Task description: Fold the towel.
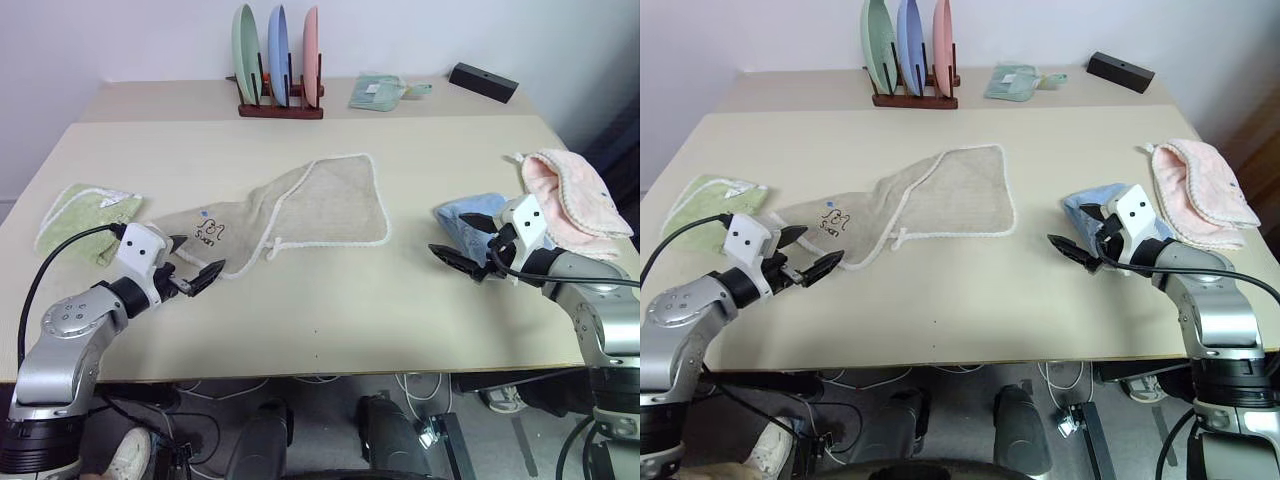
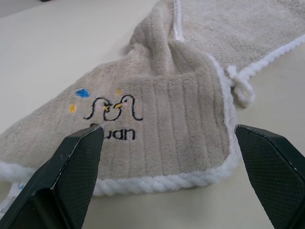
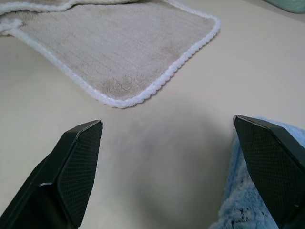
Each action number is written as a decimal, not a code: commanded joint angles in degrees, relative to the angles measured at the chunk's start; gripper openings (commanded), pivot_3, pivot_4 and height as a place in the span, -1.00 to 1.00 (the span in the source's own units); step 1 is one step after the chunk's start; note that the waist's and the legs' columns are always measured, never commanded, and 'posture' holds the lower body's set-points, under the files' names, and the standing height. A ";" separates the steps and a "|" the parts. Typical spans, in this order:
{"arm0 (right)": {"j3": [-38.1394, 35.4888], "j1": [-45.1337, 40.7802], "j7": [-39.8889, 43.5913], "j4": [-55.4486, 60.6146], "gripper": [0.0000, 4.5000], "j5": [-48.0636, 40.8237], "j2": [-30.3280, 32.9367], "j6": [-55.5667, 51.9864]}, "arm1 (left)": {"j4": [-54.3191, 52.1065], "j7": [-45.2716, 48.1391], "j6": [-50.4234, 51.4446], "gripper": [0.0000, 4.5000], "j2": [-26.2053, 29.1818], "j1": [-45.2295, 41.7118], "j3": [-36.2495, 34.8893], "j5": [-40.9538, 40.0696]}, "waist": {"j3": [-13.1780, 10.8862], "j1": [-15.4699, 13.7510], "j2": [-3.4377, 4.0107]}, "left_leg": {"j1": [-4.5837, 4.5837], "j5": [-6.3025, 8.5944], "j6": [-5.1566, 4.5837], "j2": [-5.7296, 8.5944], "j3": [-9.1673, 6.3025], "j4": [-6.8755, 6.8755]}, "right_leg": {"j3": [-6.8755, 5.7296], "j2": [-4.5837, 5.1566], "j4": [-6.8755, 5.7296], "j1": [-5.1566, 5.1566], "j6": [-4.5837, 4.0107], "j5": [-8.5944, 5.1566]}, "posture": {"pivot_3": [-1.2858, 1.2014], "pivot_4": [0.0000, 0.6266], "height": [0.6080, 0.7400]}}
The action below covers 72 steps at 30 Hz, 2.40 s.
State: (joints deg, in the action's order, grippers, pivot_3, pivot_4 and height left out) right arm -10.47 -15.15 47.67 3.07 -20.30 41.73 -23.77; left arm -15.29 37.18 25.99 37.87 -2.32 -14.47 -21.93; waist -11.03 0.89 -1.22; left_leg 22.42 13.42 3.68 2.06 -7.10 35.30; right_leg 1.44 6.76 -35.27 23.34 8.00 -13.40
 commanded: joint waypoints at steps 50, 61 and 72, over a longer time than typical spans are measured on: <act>2.93 5.28 -8.72 13.62 1.00 -0.61 -6.06 -2.25 | 14.72 2.34 -5.10 -0.46 0.37 -12.73 16.43 14.48 | 0.05 -0.01 0.09 | -0.04 0.00 0.00 0.01 -0.01 0.06 | 0.00 -0.01 -0.09 -0.03 0.01 0.00 | 0.03 -0.52 1.00; 4.61 5.50 -9.10 14.37 1.00 -0.36 -6.52 -2.15 | 2.48 10.79 0.08 -0.98 4.75 -2.06 5.44 1.91 | 0.05 0.42 0.10 | -0.02 0.00 0.00 -0.02 -0.01 -0.01 | 0.00 -0.01 -0.10 0.05 0.01 0.00 | 0.03 -0.52 1.00; 11.10 -3.52 -7.65 4.87 1.00 5.47 -7.33 1.44 | 16.35 8.00 -9.94 -0.98 16.27 6.53 -3.37 10.57 | 0.07 0.81 0.38 | -0.10 0.00 -0.02 -0.05 0.00 0.00 | -0.02 -0.04 -0.15 0.00 -0.24 -0.12 | 0.03 -0.52 1.00</act>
State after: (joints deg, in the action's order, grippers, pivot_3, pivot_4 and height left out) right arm -0.07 -16.82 40.57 9.12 -16.39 34.90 -24.07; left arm -1.99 49.34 19.28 54.47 6.03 -15.54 -14.50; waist -10.96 1.70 -0.85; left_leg 22.31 13.42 3.66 2.01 -7.10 35.30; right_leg 1.42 6.73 -35.42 23.33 7.77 -13.52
